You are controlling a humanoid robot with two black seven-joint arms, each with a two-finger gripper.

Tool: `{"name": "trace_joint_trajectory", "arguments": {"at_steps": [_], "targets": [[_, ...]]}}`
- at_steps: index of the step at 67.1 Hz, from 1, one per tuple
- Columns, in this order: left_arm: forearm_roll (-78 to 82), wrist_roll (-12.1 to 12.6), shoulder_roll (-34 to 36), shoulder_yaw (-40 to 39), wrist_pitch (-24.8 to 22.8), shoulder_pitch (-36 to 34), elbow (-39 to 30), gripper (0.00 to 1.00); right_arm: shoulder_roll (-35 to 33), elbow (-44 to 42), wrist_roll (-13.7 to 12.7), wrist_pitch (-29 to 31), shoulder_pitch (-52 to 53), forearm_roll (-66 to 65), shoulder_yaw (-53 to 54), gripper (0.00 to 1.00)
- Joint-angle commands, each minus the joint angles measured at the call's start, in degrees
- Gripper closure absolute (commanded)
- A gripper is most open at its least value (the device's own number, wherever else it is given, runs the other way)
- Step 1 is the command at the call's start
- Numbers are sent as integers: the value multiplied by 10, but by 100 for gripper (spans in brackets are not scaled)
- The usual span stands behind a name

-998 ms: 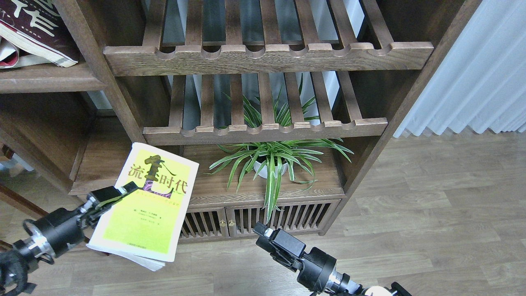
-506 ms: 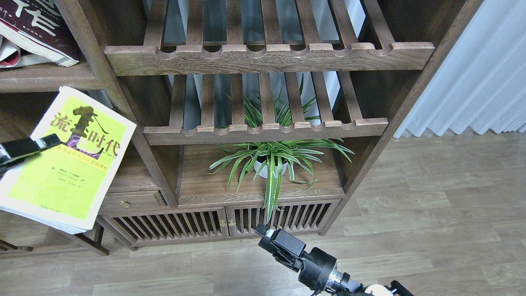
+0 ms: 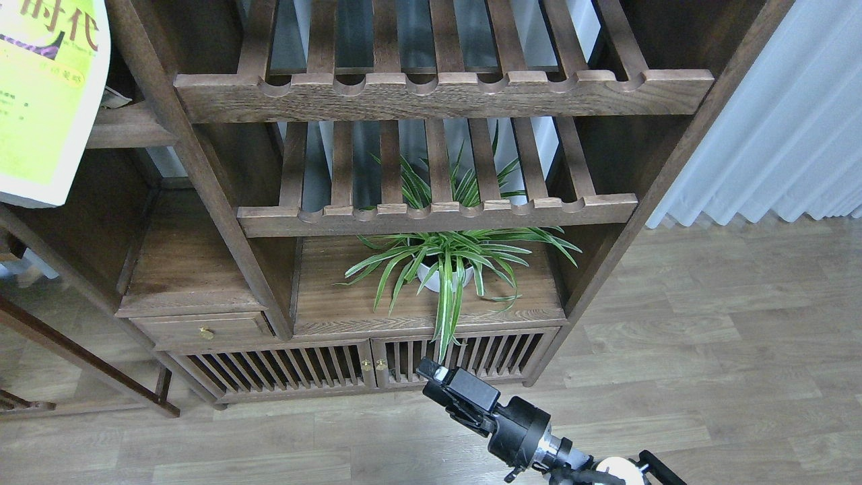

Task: Organize books on shelf
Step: 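Place the yellow-green book on the side shelf and withdraw left gripper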

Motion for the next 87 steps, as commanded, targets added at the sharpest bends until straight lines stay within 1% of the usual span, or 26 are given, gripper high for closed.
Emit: {"name": "trace_joint_trajectory", "arguments": {"at_steps": [1, 17, 26, 33, 46, 56, 61, 64, 70, 74, 79, 83, 84, 86, 87], "targets": [[-1, 1, 3, 11, 0, -33, 11, 98, 0, 0, 0, 0, -1, 0, 1, 1], [-2, 1, 20, 16, 0, -70, 34, 98, 0, 0, 0, 0, -3, 1, 1, 1], [-7, 0, 50, 20, 0, -103, 39, 98, 0, 0, 0, 0, -7, 1, 1, 1], [-10, 0, 52, 22, 0, -120, 54, 98, 0, 1, 0, 0, -8, 1, 1, 1], [-11, 0, 40, 30, 0, -124, 91, 98, 0, 2, 0, 0, -10, 1, 1, 1], [-11, -1, 34, 31, 0, -146, 109, 98, 0, 2, 0, 0, -10, 1, 1, 1], [-10, 0, 18, 32, 0, -152, 124, 98, 0, 2, 0, 0, -10, 1, 1, 1], [-8, 1, -9, 32, 0, -156, 142, 98, 0, 2, 0, 0, -10, 1, 1, 1], [-3, 2, -27, 32, 0, -162, 149, 98, 0, 2, 0, 0, -10, 1, 1, 1], [2, 10, -49, 32, 0, -167, 154, 97, 0, 2, 0, 0, -10, 1, 1, 1], [3, 27, -77, 32, 0, -175, 167, 97, 0, 2, 0, 0, -10, 1, 1, 1], [4, 45, -104, 32, 0, -186, 179, 97, 0, 2, 0, 0, -10, 1, 1, 1], [4, 54, -115, 32, 0, -192, 184, 97, 0, 2, 0, 0, -10, 1, 1, 1], [4, 61, -125, 31, 0, -196, 188, 97, 0, 2, 0, 0, -10, 1, 1, 1], [3, 70, -136, 31, 0, -200, 194, 97, 0, 2, 0, 0, -10, 1, 1, 1]]}}
